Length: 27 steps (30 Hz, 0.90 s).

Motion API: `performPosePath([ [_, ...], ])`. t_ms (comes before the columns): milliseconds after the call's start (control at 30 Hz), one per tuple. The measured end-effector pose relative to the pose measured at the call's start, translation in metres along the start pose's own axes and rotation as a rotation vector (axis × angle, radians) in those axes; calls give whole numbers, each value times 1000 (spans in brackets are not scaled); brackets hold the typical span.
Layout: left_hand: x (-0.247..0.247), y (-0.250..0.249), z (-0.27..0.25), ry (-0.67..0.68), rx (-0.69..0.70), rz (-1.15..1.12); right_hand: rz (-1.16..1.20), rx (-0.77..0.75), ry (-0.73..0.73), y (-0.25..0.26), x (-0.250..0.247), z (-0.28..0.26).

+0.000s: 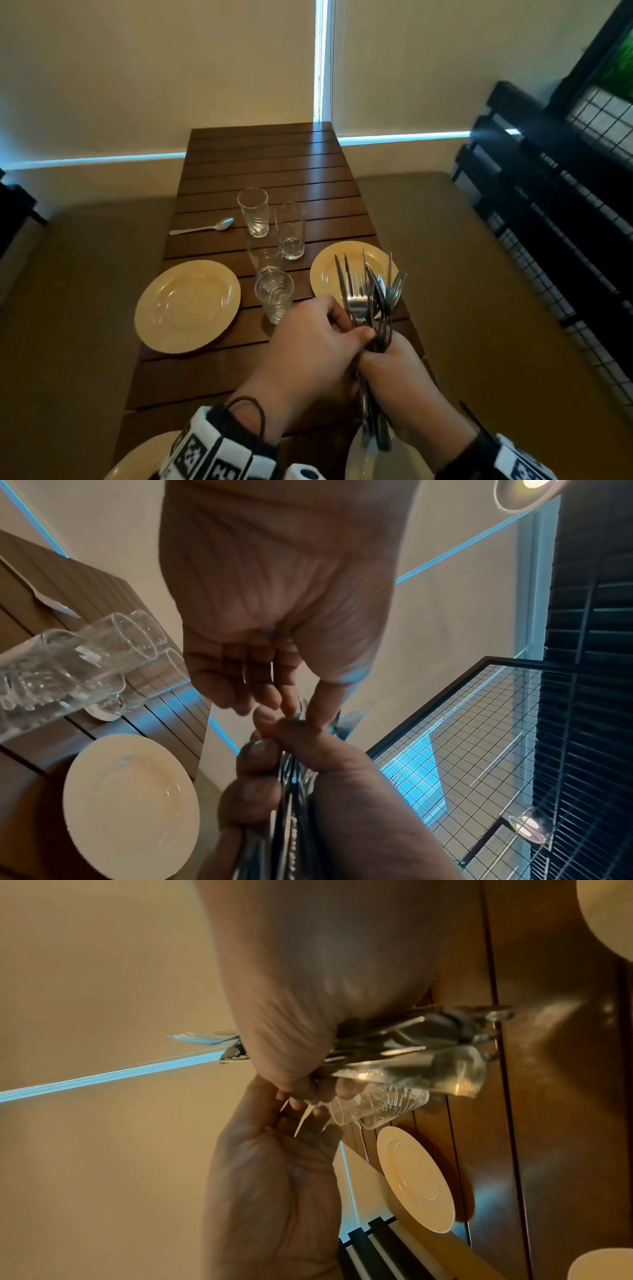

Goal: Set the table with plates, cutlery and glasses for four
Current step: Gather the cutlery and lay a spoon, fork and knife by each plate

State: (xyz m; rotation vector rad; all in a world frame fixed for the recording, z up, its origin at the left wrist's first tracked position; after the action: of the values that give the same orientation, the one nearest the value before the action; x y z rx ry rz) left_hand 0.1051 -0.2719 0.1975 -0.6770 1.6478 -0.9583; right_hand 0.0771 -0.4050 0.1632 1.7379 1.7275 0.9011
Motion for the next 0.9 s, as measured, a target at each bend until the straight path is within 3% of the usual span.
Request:
performPosePath([
  [333,12,-19,-5,-84,-6,75,-58,9,-13,1,-17,-11],
  [567,9,-13,-4,-177,-39,-168,26,40,30,1,-19,-20],
  [733,5,-5,-2,-221,-167,-579,71,48,-6,5,-17,-17],
  [900,6,7,-6,-165,-193,-650,27,-11,-71,7,-9,-8],
])
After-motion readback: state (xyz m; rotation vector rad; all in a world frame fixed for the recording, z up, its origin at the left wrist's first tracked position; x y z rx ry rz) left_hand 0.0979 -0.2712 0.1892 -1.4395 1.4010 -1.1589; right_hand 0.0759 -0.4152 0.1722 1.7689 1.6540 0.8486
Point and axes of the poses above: each hand's wrist, its own z-axis towards the middle knuckle, its own x-axis out of the palm, y = z × x, the point moved 1 cm from there along z, towards the middle knuckle, and after that the axes turned 11 degrees about x, right-handed, at the moved point
